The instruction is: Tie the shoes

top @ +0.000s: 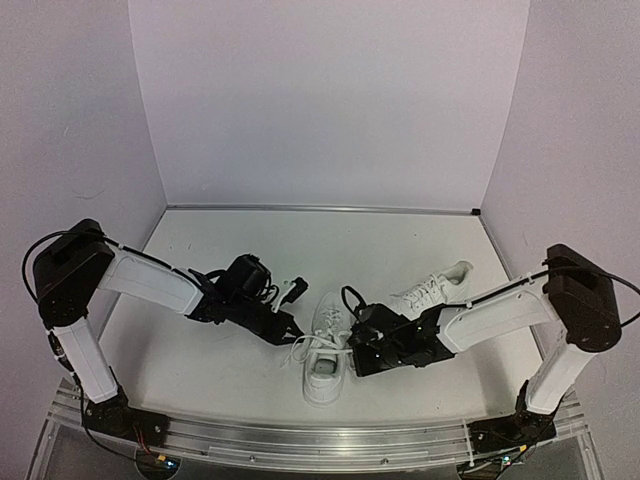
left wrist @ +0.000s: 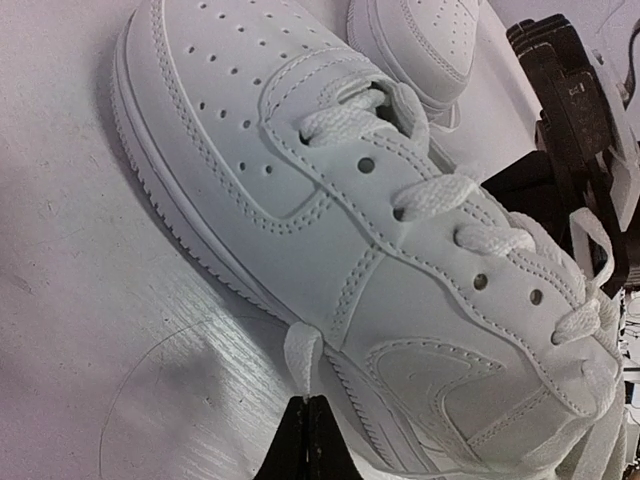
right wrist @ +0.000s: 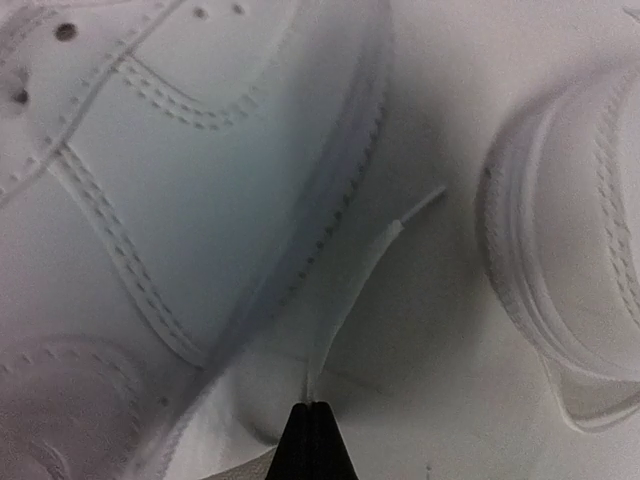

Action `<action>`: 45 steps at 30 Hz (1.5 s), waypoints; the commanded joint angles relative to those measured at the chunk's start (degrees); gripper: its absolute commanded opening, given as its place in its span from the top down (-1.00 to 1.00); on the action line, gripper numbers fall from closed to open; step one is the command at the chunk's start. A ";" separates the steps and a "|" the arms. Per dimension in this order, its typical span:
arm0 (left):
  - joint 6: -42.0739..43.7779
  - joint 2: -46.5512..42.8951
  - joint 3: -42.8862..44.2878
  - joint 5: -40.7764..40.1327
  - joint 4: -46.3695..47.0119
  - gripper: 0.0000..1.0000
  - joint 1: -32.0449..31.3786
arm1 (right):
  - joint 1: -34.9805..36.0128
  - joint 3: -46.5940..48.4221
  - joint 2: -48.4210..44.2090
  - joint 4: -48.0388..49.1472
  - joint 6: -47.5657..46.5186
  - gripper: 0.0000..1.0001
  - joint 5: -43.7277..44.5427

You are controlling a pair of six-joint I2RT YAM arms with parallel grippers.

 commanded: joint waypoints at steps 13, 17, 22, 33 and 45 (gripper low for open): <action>-5.88 -0.15 -0.97 -1.39 4.76 1.00 1.96 | -1.19 13.26 10.39 6.56 -5.39 1.00 -3.68; -8.84 -4.04 -1.84 -4.29 2.22 1.00 4.66 | -2.62 8.75 3.82 6.00 -3.62 1.00 -2.45; -12.16 -14.68 -4.18 -11.17 -0.49 1.00 5.77 | -3.56 2.19 -10.02 2.11 -2.39 1.00 2.97; -19.08 -38.31 -5.44 -36.70 -17.23 1.00 6.40 | -3.96 -3.97 -36.00 -13.33 -0.86 1.00 14.45; -29.93 -41.08 -0.62 -52.76 -37.47 1.00 13.37 | -3.95 -3.25 -44.50 -27.65 2.32 1.00 27.11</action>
